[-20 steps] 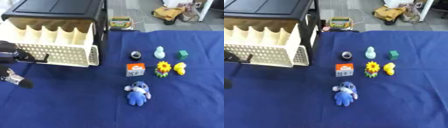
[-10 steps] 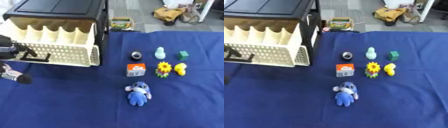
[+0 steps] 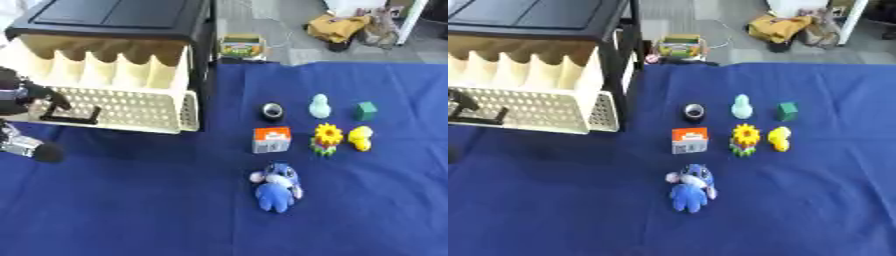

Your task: Pick up objects from table and place into drawer.

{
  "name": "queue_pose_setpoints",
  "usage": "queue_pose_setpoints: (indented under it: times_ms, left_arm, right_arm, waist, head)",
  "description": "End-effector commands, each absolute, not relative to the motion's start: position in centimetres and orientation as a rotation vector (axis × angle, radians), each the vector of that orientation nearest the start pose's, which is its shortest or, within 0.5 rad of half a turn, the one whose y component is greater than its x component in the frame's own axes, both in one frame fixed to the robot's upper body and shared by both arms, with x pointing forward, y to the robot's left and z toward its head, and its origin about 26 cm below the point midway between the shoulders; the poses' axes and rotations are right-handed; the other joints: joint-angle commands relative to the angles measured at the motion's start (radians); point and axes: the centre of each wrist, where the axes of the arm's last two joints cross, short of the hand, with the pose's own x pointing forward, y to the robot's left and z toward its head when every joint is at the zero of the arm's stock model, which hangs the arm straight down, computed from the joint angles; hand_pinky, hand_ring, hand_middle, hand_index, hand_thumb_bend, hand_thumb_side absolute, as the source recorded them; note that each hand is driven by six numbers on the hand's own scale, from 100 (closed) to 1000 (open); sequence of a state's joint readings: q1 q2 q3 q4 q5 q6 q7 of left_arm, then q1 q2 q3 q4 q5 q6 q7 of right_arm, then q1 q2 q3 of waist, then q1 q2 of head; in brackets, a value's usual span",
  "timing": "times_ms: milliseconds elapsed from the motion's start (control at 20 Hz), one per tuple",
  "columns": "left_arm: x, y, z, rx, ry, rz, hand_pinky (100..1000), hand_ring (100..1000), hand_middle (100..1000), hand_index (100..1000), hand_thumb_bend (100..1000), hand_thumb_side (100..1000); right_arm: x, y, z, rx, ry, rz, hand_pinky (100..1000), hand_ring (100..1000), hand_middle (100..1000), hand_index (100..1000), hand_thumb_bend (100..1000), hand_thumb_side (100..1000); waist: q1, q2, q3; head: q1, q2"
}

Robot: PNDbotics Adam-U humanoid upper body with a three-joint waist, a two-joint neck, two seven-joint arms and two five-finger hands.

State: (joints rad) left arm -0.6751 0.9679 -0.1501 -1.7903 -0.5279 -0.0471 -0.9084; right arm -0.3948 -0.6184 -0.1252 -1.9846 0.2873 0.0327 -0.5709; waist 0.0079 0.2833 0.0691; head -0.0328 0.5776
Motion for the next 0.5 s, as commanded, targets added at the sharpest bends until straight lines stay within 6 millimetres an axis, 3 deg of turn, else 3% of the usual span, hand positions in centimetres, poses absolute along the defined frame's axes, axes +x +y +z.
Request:
queue_pose_setpoints:
  times_ms: [50,300,500]
  left_arm:
    - [31.0,31.1,36.7,0.985,-1.300,-1.867,100,100,100,975,785,1000]
    - [28.7,30.8,39.3,0.984,-1.509,-1.802,100,100,100,922,730,1000]
    - [27.8,31.2,40.0,0.984,-1.688,-1.664,100,100,100,866,673,1000]
  right_arm:
    - [29.3,-32.2,28.2,1.471,3.198,0.003,636,633,595,814,187,969]
    - [29.3,-32.3,28.3,1.497,3.193,-0.004,636,633,595,814,196,975]
    - [29.2,-32.4,28.4,1.516,3.190,-0.013,637,636,596,814,205,984]
  waist:
    - [-0.001,-0.024,0.004]
    - [-0.004,-0.028,0.013]
    - [-0.007,-0.031,0.020]
  head:
    - [-0.024,-0.002]
    - [-0.067,0.009]
    - [-0.092,0.017]
